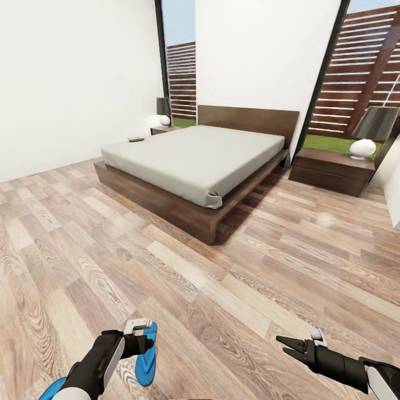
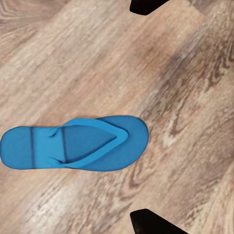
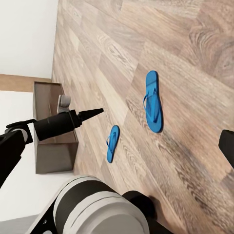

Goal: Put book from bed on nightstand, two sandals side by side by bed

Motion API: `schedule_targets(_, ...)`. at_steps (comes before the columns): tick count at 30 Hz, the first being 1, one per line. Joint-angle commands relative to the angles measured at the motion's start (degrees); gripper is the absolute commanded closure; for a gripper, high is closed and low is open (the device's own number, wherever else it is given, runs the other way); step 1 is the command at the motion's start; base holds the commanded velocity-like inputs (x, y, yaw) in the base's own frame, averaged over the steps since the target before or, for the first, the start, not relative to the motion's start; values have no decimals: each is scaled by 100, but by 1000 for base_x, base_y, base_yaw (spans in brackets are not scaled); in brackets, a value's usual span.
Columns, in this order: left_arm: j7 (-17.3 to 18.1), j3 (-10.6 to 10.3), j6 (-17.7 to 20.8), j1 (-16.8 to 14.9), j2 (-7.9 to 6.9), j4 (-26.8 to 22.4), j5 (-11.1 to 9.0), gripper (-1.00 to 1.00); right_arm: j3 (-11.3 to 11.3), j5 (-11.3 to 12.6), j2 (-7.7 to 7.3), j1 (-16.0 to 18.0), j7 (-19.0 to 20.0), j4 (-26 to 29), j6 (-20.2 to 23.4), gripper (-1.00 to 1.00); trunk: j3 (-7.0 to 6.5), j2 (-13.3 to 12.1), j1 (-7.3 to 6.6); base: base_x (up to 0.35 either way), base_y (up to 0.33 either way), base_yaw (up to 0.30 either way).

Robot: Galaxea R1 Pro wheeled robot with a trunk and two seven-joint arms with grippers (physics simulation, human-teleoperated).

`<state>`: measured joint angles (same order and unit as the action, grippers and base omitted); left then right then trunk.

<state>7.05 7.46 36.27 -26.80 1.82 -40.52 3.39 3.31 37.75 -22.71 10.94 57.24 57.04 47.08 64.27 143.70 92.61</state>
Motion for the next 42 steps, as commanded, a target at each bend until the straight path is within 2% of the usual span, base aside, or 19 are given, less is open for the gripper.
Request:
schedule_targets(1, 42, 36, 29, -2, 9, -9, 37, -100, 3, 13, -2, 3, 7, 0, 29, -100, 27, 3, 1, 0, 0, 0)
schedule_targets(19, 42, 36, 29, -4, 9, -8, 37, -100, 3, 13, -5, 1, 7, 0, 29, -100, 426, 27, 48, 0, 0, 0)
schedule_targets(23, 17, -78, 91, 8, 55, -137, 65, -100, -24, -39, 20, -129, 137, 129, -100, -100, 425, 28, 48, 0, 0, 0)
schedule_targets(28, 33, -78, 60, 24, 49, -266, 65, -100, -73, -65, 21, -188, 297, 150, -259, -100, 425, 28, 48, 0, 0, 0)
schedule_targets(42, 29, -70, -5, 43, 49, -498, 65, -100, -134, -529, 21, -195, 347, -301, -717, -100, 425, 28, 48, 0, 0, 0)
